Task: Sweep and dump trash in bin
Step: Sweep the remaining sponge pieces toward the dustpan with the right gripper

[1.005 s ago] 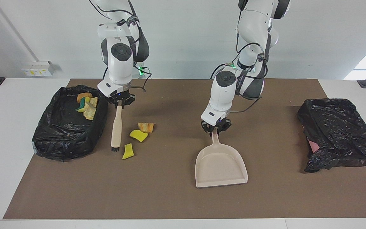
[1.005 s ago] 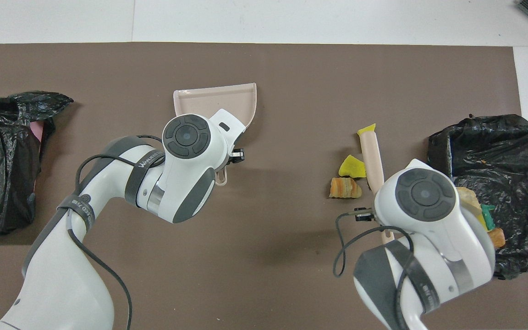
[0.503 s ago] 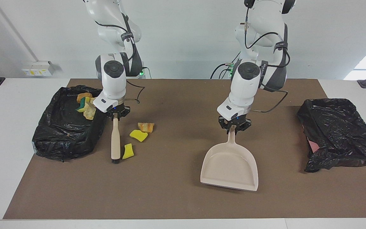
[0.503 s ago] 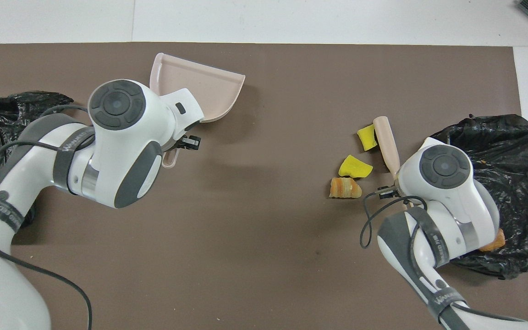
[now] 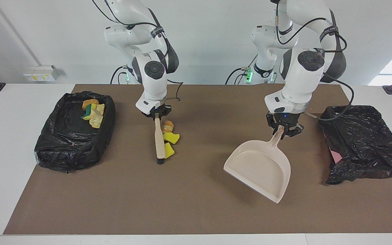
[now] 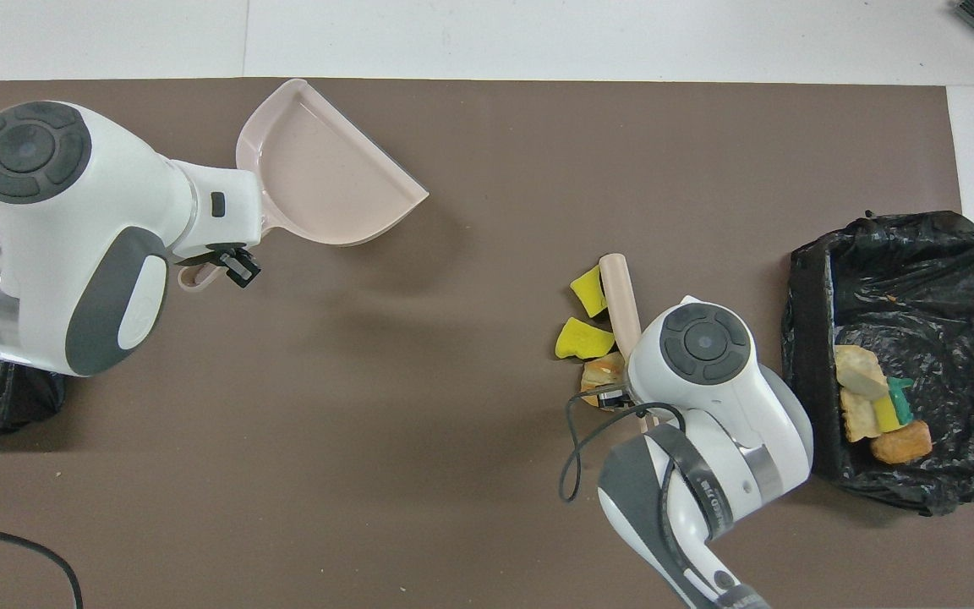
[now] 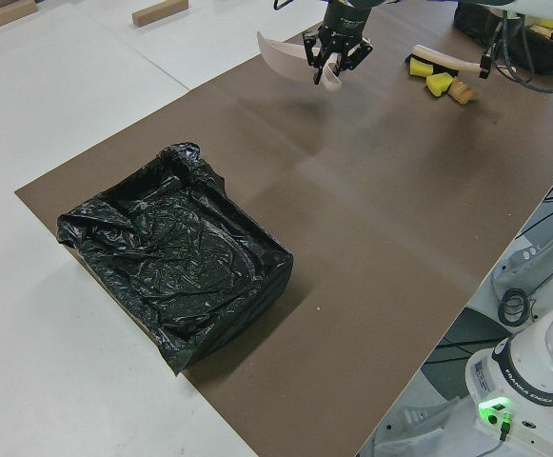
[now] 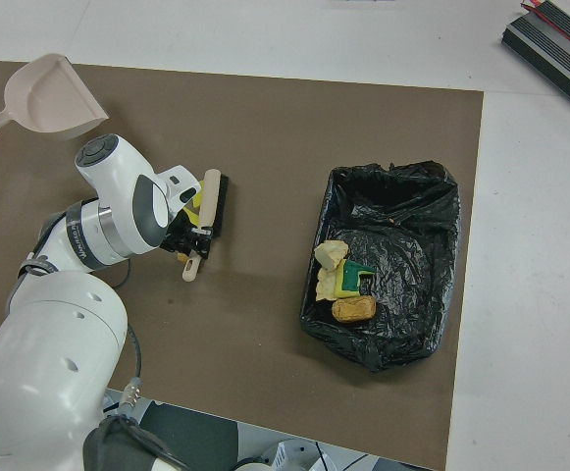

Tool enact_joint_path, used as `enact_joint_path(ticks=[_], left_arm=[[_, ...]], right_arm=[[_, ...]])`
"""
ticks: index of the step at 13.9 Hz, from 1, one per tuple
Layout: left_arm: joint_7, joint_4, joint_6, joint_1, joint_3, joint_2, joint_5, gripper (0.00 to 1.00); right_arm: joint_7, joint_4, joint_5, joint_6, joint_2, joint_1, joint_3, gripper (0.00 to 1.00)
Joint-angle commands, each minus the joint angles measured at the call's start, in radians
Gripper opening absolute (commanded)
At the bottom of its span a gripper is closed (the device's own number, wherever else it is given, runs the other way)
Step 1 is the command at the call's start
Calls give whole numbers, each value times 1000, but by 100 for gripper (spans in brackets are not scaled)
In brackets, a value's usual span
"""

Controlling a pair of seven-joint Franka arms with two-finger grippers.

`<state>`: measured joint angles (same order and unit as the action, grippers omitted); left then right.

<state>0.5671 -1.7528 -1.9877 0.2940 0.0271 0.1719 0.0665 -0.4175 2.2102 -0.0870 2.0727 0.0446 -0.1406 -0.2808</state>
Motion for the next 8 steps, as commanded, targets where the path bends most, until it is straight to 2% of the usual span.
enact_joint_path(ticks=[1, 4, 6, 8], left_arm=[[204, -16, 21, -24, -9, -20, 19, 0], [384, -48, 49, -27, -9, -25, 19, 0], [402, -101, 49, -7, -12, -32, 26, 0], [404, -169, 38, 49, -13, -52, 70, 0]], right_arm=[[-128, -24, 15, -95, -38, 13, 8, 0], [-130, 11, -54, -169, -101, 52, 5, 0], [-95, 109, -60, -152, -168, 52, 0, 0], [-96, 144, -50, -125, -167, 39, -3, 0]])
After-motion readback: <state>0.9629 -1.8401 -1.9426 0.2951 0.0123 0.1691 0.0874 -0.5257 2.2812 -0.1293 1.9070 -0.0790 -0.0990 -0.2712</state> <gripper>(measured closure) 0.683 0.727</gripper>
